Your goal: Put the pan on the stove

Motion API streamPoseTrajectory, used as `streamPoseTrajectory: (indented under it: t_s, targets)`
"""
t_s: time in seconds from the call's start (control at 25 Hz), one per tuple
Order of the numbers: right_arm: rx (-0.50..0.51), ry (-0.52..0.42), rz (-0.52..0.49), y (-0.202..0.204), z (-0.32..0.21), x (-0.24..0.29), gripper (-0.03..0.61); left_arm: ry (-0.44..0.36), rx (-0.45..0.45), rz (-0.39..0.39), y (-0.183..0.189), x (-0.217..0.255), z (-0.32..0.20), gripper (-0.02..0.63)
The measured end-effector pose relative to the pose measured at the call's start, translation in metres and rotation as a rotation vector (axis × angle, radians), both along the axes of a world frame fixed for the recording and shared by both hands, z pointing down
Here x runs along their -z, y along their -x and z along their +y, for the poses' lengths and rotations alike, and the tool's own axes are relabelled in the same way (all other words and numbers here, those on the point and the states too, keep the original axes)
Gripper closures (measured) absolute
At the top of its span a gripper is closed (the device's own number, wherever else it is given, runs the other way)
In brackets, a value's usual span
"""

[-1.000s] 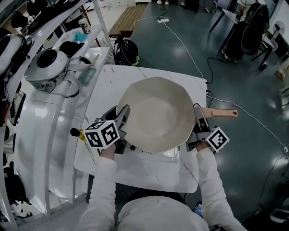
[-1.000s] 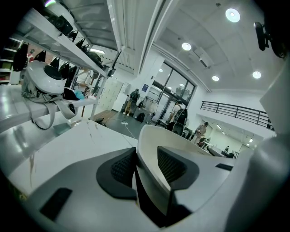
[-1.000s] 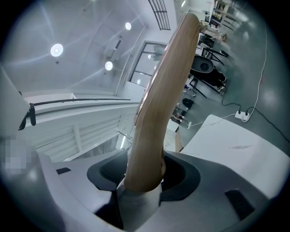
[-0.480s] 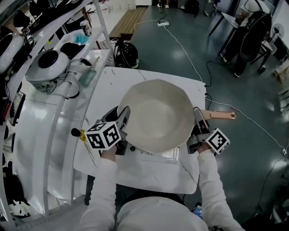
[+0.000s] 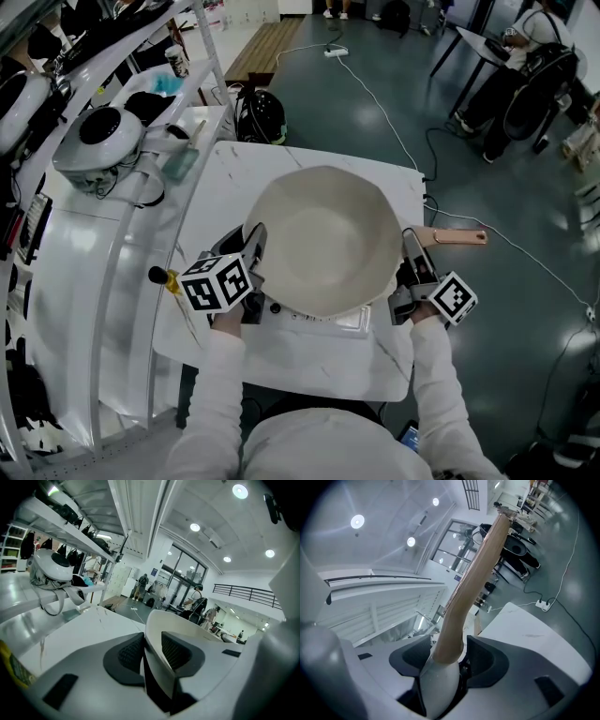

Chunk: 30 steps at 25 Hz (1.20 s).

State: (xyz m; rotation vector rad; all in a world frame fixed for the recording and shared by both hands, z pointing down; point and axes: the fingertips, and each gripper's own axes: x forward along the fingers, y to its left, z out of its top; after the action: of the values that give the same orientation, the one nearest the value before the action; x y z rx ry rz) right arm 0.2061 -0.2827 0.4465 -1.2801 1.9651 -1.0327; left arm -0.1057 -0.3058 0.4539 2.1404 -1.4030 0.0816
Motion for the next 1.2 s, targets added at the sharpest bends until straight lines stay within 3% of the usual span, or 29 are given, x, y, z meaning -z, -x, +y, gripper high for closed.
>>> streamPoseTrajectory:
  t_s: [0.6,0.92,1.08,1.2]
  targets:
    - [-0.003,0.024,0.046,0.008,0.029,-0.004,0.330,0.006,0.059,-0.017,0.011,-0.003,0.015,0.495]
    - [-0.058,0.052,0.080,0.006,0.061,-0.003,0.330,-0.017,0.062,-0.004,0.017,0.006,0.028,0.459]
    - [-0.100,0.074,0.209,-0.004,0.080,-0.002,0.330,-0.048,0.060,-0.004,0.020,0.014,0.035,0.459]
    - [-0.080,0.031,0.215,0.005,0.092,0.010,0.330,-0.091,0.053,-0.015,0.022,0.022,0.041,0.459]
